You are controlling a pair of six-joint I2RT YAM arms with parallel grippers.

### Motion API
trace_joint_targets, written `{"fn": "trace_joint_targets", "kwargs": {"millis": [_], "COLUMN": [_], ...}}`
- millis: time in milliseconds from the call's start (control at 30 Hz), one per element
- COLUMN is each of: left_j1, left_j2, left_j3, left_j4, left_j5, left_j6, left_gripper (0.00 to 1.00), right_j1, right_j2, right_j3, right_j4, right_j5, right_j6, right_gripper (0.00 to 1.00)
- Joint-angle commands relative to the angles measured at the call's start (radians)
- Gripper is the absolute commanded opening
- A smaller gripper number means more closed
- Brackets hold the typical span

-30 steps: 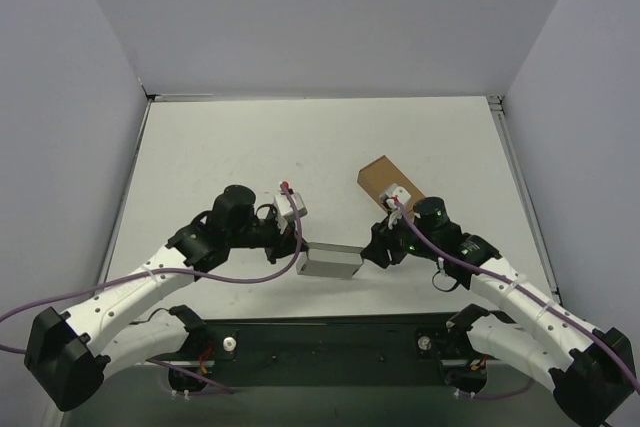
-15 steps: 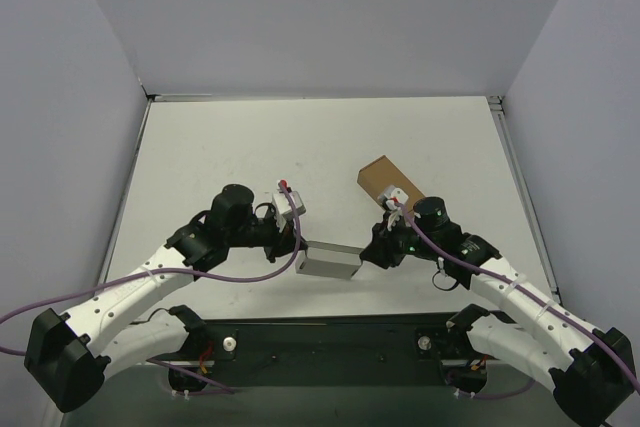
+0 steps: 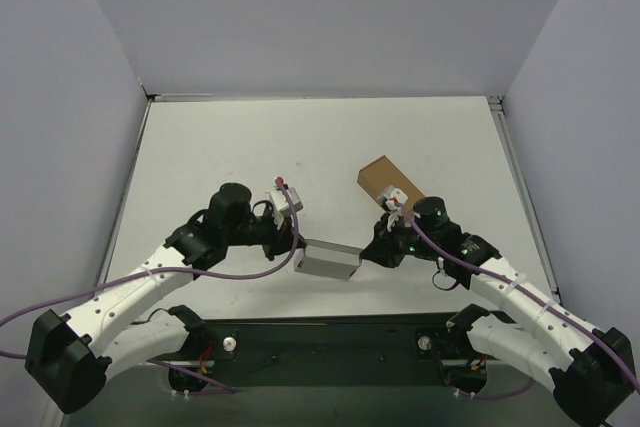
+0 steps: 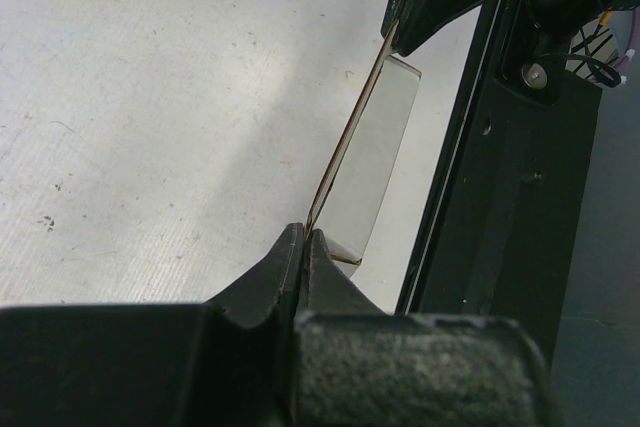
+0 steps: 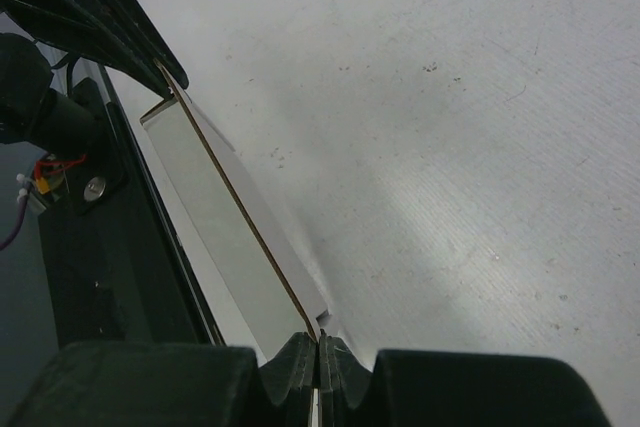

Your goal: Fold the paper box

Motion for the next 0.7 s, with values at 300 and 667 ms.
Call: {"fn": "trace_joint_targets", "kwargs": {"millis": [300,667], "left_j1": [0.026,0.040], "left_j2": [0.012,0.005], "left_j3": [0.000,-0.003], "left_j4": [0.083,0.092], "left_j5": [0.092,0.120], "left_j6": [-0.028,-0.028], "left_gripper": [0.00,0.00], "right_j1": [0.090,0.069], "right_j2": [-0.104,-0.159], "right_j3": [-0.009,-0.026], "right_j4": [-0.009,-0.027], "right_j5": [0.230,0.243], "right_j6": [0.000,0.017], "right_gripper": [0.03,0.62]}}
